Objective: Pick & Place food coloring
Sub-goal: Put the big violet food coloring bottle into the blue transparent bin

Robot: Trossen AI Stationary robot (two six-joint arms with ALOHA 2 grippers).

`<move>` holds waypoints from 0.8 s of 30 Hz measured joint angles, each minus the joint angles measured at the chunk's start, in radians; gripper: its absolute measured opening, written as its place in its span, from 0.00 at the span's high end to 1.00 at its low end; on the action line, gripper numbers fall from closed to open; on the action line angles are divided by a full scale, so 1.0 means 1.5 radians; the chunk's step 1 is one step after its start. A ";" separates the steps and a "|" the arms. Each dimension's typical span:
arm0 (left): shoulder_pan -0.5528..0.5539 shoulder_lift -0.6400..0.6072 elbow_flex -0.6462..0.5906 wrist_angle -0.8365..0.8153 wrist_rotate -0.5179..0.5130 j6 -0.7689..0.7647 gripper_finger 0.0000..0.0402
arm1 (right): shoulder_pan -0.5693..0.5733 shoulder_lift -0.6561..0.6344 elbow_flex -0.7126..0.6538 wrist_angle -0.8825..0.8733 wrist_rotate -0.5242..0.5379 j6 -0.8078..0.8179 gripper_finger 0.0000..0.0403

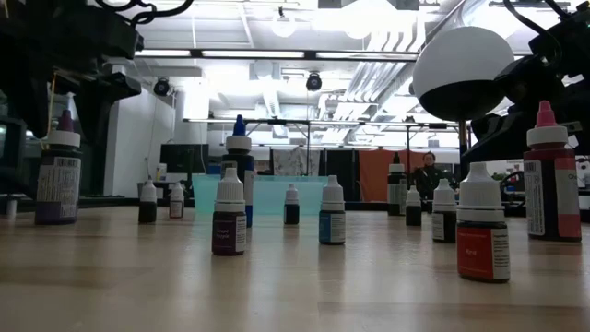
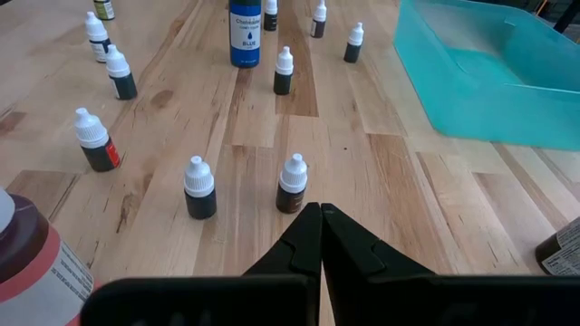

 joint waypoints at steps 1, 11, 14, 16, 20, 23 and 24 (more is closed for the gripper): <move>0.000 0.000 0.000 0.001 0.000 0.000 0.31 | 0.000 0.000 0.000 0.000 0.000 0.000 1.00; 0.000 0.015 -0.001 0.001 0.001 0.000 0.31 | 0.000 0.000 0.000 0.000 0.000 0.000 1.00; 0.000 0.021 -0.001 0.003 0.001 0.000 0.31 | 0.000 0.000 0.000 -0.001 0.000 0.000 1.00; 0.000 0.023 -0.001 0.003 0.001 0.000 0.32 | 0.000 0.000 0.000 0.000 0.000 0.000 1.00; 0.000 0.022 -0.001 0.004 0.001 0.000 0.38 | 0.000 0.000 0.000 0.000 0.000 0.000 1.00; 0.000 0.022 -0.001 0.004 0.001 0.000 0.46 | 0.000 0.000 0.000 0.000 0.000 0.000 1.00; 0.000 0.022 -0.001 0.004 0.001 0.000 0.49 | 0.000 0.000 0.000 0.000 0.000 0.000 1.00</move>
